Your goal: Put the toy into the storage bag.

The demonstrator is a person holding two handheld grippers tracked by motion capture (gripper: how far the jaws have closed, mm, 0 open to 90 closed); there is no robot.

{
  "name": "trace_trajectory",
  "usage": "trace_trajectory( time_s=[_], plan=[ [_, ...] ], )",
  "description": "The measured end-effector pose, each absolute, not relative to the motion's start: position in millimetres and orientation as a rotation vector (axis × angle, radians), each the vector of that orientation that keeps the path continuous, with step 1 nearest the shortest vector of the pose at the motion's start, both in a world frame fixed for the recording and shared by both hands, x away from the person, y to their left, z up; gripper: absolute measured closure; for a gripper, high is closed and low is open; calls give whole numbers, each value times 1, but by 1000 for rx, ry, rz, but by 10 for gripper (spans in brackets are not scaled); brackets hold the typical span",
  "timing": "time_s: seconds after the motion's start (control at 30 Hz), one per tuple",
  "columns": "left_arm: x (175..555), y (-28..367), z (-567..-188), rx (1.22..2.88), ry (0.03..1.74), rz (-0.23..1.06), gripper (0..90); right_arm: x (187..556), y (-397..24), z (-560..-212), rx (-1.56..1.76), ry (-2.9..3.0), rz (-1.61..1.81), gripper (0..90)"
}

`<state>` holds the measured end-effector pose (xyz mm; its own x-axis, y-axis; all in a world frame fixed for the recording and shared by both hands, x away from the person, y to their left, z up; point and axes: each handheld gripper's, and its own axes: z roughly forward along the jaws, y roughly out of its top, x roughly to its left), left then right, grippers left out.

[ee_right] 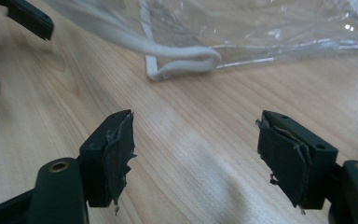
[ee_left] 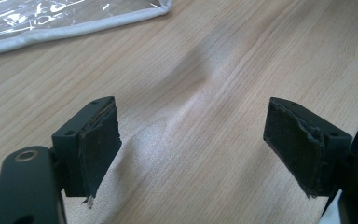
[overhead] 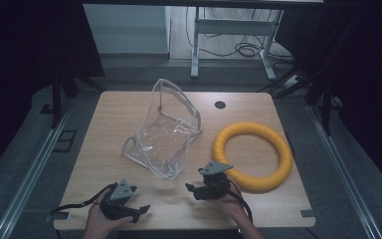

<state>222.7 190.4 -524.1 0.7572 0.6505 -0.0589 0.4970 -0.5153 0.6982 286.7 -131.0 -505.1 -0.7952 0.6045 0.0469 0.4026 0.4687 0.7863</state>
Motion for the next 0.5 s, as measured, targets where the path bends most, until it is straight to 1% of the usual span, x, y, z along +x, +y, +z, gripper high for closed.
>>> trace_trajectory(
  time_s=[0.33, 0.5],
  plan=[
    [222, 190, -524, 2227, 853, 267, 183, 295, -149, -474, 801, 2534, 1259, 302],
    [222, 190, -524, 2226, 854, 263, 183, 301, -156, -468, 813, 2554, 1244, 311]
  ],
)
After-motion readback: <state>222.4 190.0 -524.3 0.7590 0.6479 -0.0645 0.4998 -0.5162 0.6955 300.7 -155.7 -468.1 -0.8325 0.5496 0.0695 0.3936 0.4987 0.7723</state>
